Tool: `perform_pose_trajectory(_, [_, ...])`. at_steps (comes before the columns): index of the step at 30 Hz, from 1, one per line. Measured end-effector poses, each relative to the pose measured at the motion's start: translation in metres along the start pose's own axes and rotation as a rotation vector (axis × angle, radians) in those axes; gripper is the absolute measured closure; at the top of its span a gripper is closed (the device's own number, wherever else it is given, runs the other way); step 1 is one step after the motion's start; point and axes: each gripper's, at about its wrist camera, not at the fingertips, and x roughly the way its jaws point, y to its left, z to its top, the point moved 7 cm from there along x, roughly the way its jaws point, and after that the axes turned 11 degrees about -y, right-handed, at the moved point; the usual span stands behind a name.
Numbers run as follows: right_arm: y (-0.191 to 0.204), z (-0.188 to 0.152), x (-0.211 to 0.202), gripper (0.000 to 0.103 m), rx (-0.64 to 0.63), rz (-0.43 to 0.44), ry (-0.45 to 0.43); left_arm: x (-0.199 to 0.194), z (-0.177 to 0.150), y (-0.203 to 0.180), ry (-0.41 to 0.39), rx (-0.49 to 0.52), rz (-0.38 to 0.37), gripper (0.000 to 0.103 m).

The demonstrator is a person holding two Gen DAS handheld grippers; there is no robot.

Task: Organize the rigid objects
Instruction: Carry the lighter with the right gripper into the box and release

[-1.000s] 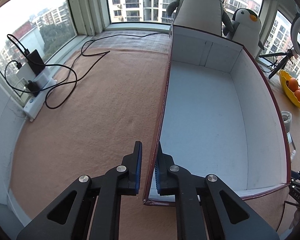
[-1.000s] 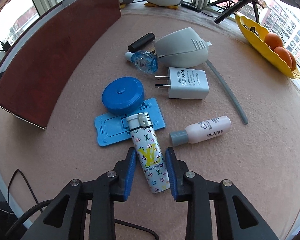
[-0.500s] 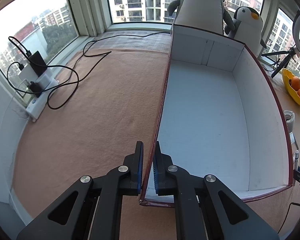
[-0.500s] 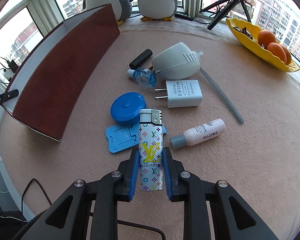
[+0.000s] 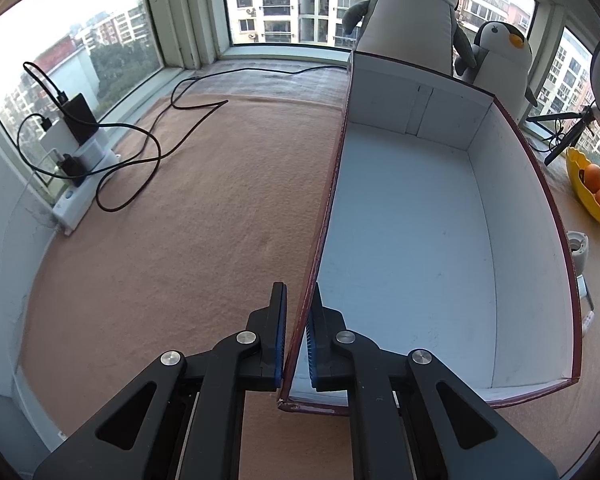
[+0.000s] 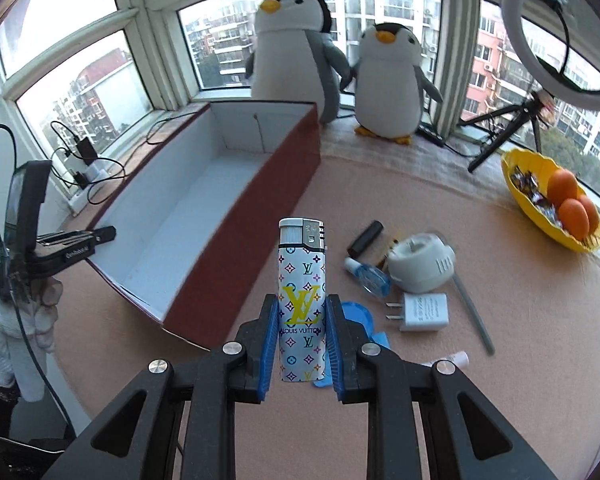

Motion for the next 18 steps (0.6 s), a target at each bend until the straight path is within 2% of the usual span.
perform_pose_trajectory(8, [0.057, 0.028, 0.029, 0.083, -0.110, 0.081, -0.009, 0.000, 0.000, 0.001, 0.000, -0.034, -0.007, 0.095])
perform_pose_trajectory(18, [0.089, 0.032, 0.058, 0.083, -0.161, 0.112, 0.033, -0.001, -0.001, 0.002, 0.000, -0.043, -0.008, 0.095])
